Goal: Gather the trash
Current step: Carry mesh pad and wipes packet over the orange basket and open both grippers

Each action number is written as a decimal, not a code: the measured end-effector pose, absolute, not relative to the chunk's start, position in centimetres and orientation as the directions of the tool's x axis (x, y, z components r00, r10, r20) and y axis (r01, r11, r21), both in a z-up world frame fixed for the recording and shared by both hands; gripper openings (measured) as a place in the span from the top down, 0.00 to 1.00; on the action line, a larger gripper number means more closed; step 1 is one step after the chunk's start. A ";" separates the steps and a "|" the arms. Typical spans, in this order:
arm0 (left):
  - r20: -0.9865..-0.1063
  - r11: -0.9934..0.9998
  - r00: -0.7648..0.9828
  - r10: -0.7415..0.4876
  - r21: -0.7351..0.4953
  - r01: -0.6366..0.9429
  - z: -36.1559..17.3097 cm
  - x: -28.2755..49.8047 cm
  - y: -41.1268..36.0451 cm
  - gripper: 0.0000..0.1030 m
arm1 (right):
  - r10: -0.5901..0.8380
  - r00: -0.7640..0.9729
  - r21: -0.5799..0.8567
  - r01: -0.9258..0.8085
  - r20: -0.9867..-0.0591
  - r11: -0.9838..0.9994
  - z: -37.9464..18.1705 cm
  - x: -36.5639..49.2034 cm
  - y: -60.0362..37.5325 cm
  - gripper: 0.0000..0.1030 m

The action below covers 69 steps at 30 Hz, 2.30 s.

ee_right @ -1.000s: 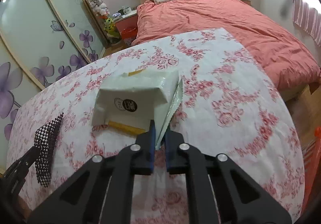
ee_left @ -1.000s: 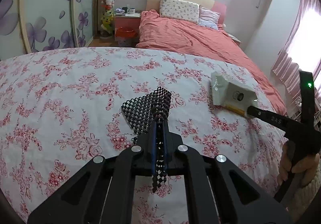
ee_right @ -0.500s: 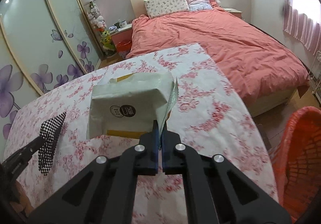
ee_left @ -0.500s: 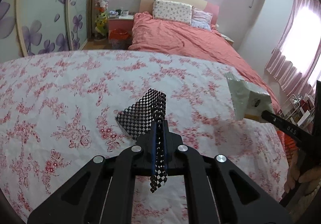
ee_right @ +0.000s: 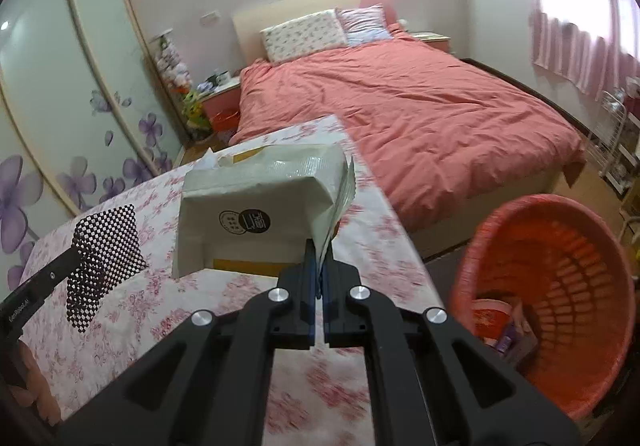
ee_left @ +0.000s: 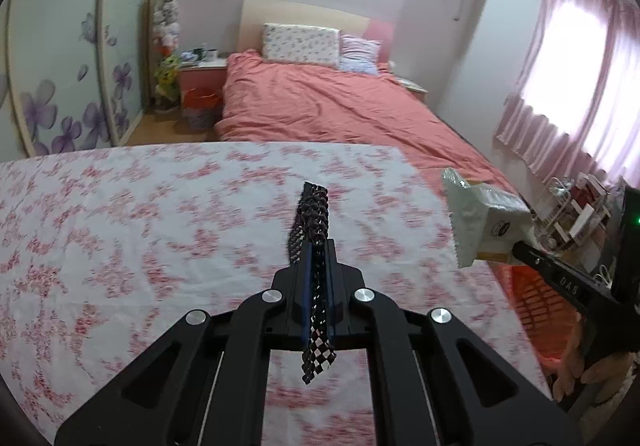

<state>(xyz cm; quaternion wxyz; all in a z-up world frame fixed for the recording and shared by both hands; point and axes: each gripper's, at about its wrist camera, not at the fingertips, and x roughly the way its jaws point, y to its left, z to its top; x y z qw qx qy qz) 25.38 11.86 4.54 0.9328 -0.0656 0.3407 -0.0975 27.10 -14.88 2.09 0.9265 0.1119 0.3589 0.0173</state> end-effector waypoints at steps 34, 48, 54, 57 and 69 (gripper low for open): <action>-0.594 0.769 0.534 -0.602 -0.252 0.587 4.8 20.8 -15.0 0.95 | -0.291 0.720 0.238 0.536 -0.630 0.810 2.0 12.5 -37.8 0.96; -0.682 0.782 0.464 -0.566 -0.265 0.564 1.3 21.6 -17.6 0.90 | -0.234 0.708 0.270 0.522 -0.667 0.809 -0.2 13.5 -39.6 0.83; -0.695 0.806 0.471 -0.543 -0.274 0.525 0.6 21.9 -16.6 0.68 | -0.209 0.716 0.274 0.495 -0.666 0.825 -0.4 13.6 -38.7 0.60; -0.698 0.816 0.480 -0.531 -0.268 0.513 0.8 21.6 -16.1 0.66 | -0.213 0.719 0.271 0.495 -0.662 0.826 -0.1 13.3 -38.5 0.53; -0.625 0.900 0.671 -0.399 -0.127 0.417 4.2 17.4 -9.7 0.18 | -0.348 0.783 0.150 0.483 -0.516 0.863 3.9 7.9 -33.9 0.04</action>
